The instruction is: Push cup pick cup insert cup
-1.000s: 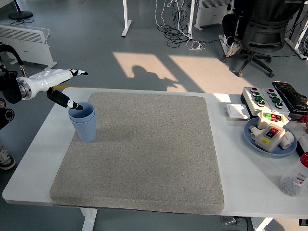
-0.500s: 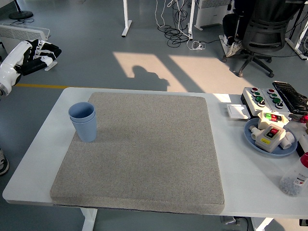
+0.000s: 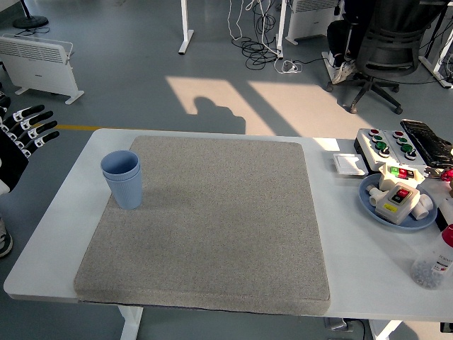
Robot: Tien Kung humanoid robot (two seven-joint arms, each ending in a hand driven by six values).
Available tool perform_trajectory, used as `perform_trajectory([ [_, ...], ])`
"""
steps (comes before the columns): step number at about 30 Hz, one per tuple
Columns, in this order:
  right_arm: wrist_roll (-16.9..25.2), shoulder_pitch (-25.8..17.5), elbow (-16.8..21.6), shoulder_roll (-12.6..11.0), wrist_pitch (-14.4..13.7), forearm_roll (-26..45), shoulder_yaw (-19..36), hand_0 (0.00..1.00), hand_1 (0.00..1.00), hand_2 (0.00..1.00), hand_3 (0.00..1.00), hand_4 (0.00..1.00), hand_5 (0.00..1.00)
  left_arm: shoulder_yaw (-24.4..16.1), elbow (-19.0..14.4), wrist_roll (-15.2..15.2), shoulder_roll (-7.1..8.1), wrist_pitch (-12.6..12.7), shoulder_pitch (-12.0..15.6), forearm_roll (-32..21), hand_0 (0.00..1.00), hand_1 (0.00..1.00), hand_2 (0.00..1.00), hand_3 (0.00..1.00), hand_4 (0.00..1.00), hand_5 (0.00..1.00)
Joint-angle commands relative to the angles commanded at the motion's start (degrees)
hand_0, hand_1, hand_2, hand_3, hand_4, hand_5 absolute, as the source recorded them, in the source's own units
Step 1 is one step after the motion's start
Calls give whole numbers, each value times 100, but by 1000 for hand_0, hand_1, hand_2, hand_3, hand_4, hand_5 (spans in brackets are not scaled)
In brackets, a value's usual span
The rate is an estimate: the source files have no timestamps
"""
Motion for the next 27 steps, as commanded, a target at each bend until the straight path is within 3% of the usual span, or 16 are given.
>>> perform_trajectory([
  [2,9,18,-2,3,-4,20,-11,729,666,636,572,128,364,-195,-17,-55,-263,30,237,42,727,762,756,677,647,998],
  [5,13,31,-3,5,-5,10,-6,729,666,636,572,128,366,-344,-5,-74,-541,-55,542,121,735,767,752,682,645,998],
  [13,21,58,-5,14,-17,21,-10,730,666,635,572,128,366,-382,45,-168,-975,-215,1186,328,745,778,758,684,641,998],
  [17,27,70,-5,19,-23,45,-23,730,666,635,572,128,366,-383,67,-174,-1048,-252,1279,342,760,783,767,688,644,998],
  [26,26,90,-6,12,-16,30,-28,730,665,635,572,128,367,-309,100,-195,-1041,-325,1199,290,767,788,773,692,644,998],
  [27,25,91,-6,11,-15,29,-29,730,664,635,572,128,366,-298,105,-194,-1042,-334,1199,283,832,843,845,771,651,998],
])
